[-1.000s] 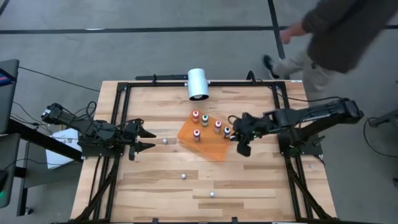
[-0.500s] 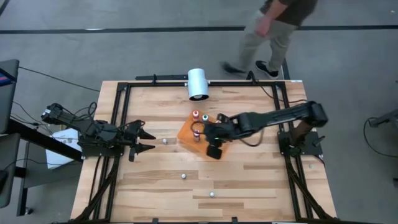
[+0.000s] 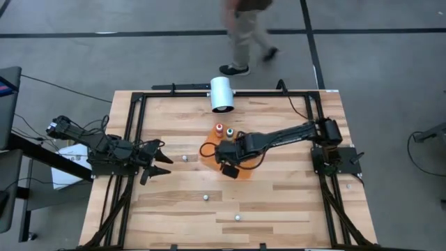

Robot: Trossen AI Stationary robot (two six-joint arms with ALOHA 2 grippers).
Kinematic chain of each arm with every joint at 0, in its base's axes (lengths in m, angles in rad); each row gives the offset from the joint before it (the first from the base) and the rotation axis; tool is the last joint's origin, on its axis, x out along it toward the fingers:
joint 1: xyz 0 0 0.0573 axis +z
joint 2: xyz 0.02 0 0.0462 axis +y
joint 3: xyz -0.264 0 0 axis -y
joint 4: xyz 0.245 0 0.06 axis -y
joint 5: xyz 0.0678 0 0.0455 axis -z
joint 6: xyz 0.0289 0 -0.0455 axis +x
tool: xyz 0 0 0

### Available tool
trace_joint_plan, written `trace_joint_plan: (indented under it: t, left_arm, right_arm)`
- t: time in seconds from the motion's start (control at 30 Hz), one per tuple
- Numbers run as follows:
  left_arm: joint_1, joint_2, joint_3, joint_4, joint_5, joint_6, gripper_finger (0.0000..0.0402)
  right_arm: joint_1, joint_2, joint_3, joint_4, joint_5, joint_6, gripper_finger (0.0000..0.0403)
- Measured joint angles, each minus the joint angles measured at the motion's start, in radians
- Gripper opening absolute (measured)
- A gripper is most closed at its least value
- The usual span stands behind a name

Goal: Pick & Place food coloring
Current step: Put the top small green food coloring bottle into the bin

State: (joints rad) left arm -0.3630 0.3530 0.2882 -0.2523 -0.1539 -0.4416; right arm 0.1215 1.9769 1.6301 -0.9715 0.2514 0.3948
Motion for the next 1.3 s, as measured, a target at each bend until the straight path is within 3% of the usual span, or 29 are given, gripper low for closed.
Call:
trace_joint_plan:
  t: [0.53, 1.3]
  left_arm:
    - [0.0, -0.008, 0.0, -0.054, 0.026, -0.001, 0.0206]
    - [0.0, -0.008, 0.0, -0.058, 0.044, 0.003, 0.0206]
  right_arm:
    - [-0.016, 0.068, -0.047, 0.034, 0.065, 0.024, 0.0057]
    - [-0.032, 0.15, -0.046, 0.041, 0.06, 0.017, 0.0062]
